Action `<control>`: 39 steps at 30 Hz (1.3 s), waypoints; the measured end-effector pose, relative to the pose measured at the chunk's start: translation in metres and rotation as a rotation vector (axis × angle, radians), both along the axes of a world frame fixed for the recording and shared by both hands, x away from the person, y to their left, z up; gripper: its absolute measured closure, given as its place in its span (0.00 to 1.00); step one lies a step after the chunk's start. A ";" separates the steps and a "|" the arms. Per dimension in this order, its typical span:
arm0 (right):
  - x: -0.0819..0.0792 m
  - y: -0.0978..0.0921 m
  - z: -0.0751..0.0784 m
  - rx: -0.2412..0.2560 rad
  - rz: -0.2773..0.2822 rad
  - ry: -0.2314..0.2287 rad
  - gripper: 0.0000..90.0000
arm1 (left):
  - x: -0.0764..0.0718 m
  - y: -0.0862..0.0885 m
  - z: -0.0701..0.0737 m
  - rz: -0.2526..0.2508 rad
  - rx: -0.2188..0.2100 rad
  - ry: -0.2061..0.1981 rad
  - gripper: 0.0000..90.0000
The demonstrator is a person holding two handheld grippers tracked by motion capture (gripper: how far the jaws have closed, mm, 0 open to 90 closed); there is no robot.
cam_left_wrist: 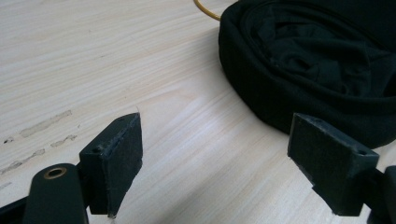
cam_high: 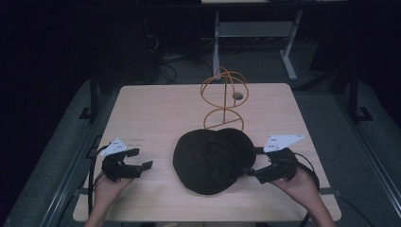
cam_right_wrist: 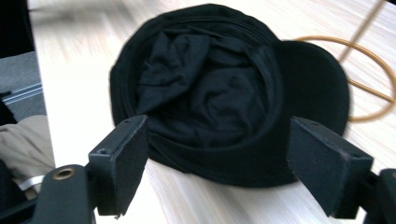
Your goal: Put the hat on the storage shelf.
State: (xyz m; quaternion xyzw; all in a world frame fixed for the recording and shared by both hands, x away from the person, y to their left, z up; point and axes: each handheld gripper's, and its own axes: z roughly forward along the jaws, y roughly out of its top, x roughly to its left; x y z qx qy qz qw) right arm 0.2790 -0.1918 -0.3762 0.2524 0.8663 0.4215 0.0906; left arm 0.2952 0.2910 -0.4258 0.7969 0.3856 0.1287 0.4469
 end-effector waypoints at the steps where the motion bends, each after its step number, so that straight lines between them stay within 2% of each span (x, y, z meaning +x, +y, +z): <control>1: 0.000 0.000 0.000 0.000 0.000 0.000 0.24 | 0.000 0.000 0.000 0.001 0.000 0.000 0.20; 4: 0.002 0.015 0.000 -0.009 0.035 0.013 0.26 | 0.001 -0.001 -0.001 -0.006 0.003 -0.002 0.20; 6: 0.002 0.019 -0.001 -0.012 0.043 0.013 0.27 | 0.001 -0.001 -0.002 -0.007 0.006 0.001 0.20; 9: 0.003 0.034 -0.004 -0.037 0.069 0.019 0.29 | 0.001 -0.001 -0.002 -0.005 0.003 0.005 0.20; 10: 0.003 0.041 -0.005 -0.044 0.087 0.024 0.33 | 0.001 0.000 -0.002 -0.005 0.004 0.004 0.20; 11: 0.003 0.041 -0.005 -0.044 0.087 0.024 0.33 | 0.000 0.000 -0.002 -0.006 0.004 0.002 0.20; 18: 0.004 0.072 -0.012 -0.080 0.160 0.029 0.39 | 0.000 0.001 0.000 0.003 0.001 -0.006 0.19; 21: 0.004 0.078 -0.015 -0.075 0.170 0.044 0.40 | 0.000 0.000 -0.001 -0.003 0.008 -0.004 0.19; 23: 0.005 0.088 -0.023 -0.112 0.176 0.053 0.41 | 0.000 0.000 -0.002 -0.004 0.009 -0.003 0.19; 27: 0.005 0.096 -0.031 -0.141 0.187 0.055 0.43 | -0.001 0.000 -0.001 -0.002 0.007 -0.006 0.19; 31: 0.004 0.105 -0.037 -0.145 0.189 0.079 0.46 | 0.000 0.000 -0.002 -0.002 0.012 0.000 0.19; 34: 0.002 0.114 -0.042 -0.172 0.197 0.080 0.48 | 0.000 -0.001 -0.002 -0.002 0.008 0.000 0.19; 38: 0.003 0.118 -0.046 -0.181 0.202 0.077 0.50 | 0.000 0.000 -0.002 -0.004 0.012 -0.002 0.19; 39: 0.002 0.120 -0.047 -0.181 0.199 0.089 0.50 | 0.000 0.000 -0.002 -0.005 0.011 -0.002 0.19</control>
